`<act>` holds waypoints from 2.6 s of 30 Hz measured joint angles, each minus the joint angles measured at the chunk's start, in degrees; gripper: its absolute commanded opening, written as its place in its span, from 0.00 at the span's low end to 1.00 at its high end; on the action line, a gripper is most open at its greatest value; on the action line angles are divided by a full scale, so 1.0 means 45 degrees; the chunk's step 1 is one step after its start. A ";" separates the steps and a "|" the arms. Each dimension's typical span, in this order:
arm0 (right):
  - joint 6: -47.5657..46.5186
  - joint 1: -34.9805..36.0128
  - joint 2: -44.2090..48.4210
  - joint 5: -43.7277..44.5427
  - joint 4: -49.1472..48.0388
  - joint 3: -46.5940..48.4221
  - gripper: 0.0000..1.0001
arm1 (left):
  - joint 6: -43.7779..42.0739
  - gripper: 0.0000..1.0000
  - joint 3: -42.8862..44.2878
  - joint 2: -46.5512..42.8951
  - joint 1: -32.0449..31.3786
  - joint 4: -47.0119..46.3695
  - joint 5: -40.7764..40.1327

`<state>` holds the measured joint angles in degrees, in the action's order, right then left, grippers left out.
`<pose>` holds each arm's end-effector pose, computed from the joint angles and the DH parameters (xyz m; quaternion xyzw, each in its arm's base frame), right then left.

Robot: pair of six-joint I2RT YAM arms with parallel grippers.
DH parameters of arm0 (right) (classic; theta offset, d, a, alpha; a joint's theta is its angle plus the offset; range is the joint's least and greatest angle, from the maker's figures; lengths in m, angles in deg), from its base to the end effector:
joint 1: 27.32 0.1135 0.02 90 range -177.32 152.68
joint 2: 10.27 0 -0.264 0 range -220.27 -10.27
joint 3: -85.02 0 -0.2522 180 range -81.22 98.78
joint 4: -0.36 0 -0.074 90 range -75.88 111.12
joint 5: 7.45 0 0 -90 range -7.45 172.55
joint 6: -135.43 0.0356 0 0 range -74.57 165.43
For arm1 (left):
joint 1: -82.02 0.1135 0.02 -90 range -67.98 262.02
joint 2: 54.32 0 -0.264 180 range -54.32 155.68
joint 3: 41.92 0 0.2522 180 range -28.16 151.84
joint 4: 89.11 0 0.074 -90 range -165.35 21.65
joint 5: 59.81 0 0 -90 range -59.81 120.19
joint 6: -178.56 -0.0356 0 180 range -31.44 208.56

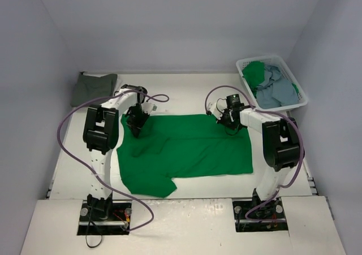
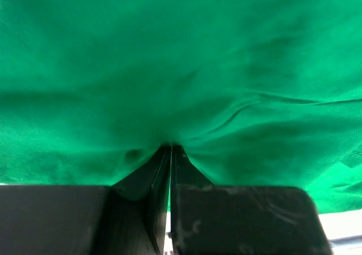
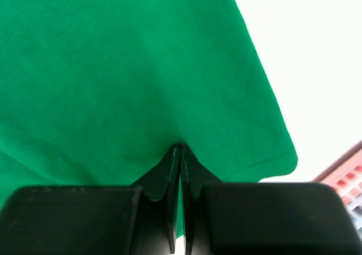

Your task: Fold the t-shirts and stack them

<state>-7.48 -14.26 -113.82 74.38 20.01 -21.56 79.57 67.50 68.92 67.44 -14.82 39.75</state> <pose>0.3598 0.0887 0.1601 -0.5305 0.7723 -0.0540 0.3452 0.3984 -0.1097 0.1650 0.2048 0.9751 -0.0840 0.0124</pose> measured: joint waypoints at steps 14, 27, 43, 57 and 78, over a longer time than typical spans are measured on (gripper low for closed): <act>0.0325 0.0010 -0.3016 0.0194 -0.1758 0.3347 0.00 | 0.0253 0.02 0.5294 0.2953 0.2171 0.0491 0.0447; 0.2307 -0.0005 -0.4231 0.0976 -0.2526 0.5047 0.21 | 0.0855 0.25 0.7082 0.3764 0.2448 -0.0248 0.1098; 0.4420 -0.0005 0.2497 0.0160 -0.0267 0.2968 0.29 | -0.0228 0.38 0.2273 -0.5663 0.2448 -0.2837 0.1350; 0.2074 0.1928 0.7776 0.0593 0.3536 -0.4065 0.40 | -0.3342 0.38 -0.7912 -1.3988 -0.0549 -0.2166 0.0185; 0.0437 0.1928 0.6960 0.0967 0.3604 -0.4493 0.54 | -0.2885 0.45 -0.9627 -1.4892 -0.1185 -0.2764 -0.1545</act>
<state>-5.51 -5.58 -82.50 78.73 36.23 -41.78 66.58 24.18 1.90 62.10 -27.25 32.80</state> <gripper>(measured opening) 0.542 0.436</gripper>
